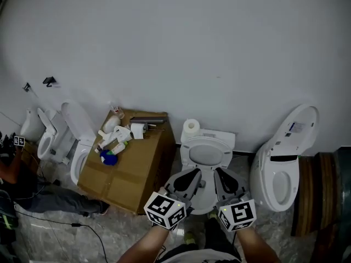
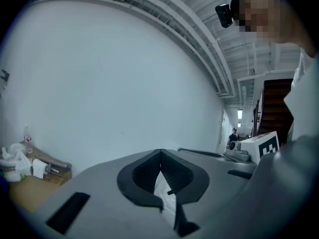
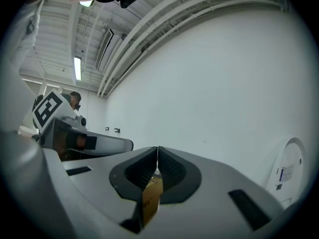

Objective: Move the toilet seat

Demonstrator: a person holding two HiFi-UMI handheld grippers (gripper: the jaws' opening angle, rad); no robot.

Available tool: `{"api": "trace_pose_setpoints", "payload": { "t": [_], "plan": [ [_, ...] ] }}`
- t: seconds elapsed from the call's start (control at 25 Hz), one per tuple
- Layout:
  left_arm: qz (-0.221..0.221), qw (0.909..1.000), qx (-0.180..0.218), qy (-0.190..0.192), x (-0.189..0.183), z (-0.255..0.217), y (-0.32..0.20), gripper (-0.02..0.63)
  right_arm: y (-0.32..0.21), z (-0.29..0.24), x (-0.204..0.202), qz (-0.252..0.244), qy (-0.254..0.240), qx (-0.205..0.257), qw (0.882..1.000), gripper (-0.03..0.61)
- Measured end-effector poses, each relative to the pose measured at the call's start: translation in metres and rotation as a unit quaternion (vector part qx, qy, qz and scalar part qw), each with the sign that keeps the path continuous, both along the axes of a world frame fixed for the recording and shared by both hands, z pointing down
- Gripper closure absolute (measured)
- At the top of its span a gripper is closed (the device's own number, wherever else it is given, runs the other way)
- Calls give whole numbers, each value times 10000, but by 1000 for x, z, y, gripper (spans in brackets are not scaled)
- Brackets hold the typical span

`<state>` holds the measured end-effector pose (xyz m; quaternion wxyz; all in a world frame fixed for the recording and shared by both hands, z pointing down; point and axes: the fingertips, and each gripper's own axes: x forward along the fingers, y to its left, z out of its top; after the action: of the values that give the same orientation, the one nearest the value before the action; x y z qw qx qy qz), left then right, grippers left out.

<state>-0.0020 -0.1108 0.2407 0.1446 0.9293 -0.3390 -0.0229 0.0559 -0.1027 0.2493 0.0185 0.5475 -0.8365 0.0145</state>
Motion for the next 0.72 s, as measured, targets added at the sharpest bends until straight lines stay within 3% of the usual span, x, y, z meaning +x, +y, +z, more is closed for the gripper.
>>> {"api": "trace_pose_setpoints", "payload": {
  "t": [0.36,0.72],
  "plan": [
    [-12,9996,257,-94,-16,-36,76,603,67,-34,-5,209,-85,128,9997,561],
    [76,9989,466,-38,-24,-60,100,604,95,-50,-8,379,-48,208,9991,563]
  ]
}}
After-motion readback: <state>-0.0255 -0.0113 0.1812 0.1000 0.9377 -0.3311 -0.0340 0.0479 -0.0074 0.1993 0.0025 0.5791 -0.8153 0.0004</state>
